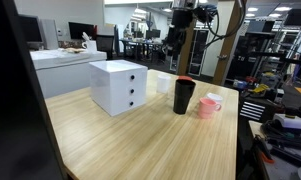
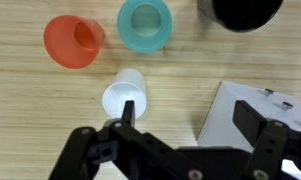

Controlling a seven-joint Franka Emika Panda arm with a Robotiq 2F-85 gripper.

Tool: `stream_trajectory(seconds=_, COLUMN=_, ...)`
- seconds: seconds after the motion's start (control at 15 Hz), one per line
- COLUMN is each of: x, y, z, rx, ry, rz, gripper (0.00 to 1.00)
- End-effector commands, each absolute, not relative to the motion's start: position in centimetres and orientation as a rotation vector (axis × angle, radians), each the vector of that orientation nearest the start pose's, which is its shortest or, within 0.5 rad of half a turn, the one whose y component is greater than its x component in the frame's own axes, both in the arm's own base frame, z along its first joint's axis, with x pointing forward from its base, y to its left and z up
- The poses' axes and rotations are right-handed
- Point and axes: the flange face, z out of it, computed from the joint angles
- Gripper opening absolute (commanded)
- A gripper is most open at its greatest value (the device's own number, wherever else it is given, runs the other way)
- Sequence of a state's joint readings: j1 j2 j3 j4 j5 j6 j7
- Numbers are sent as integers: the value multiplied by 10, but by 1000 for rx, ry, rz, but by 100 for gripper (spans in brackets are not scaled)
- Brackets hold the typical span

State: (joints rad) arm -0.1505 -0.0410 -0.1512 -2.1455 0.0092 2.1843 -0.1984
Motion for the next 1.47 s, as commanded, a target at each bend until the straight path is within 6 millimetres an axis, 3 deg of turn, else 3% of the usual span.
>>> stream_trajectory(seconds=0.0, x=463, y=-151, z=456, rx=-3086, ry=72, rz=-90, gripper=100)
stream_trajectory(seconds=0.33, x=425, y=-144, z=476, rx=-3130, ry=71, rz=-152, gripper=100)
stream_trajectory(seconds=0.73, x=394, y=-127, z=472, rx=-3138, ry=42, rz=-111, gripper=100)
stream_trajectory(seconds=0.8, x=405, y=-133, z=473, rx=-3123, ry=64, rz=-132, gripper=100)
stream_trajectory(seconds=1.4, x=402, y=-131, z=472, rx=-3127, ry=54, rz=-127, gripper=100)
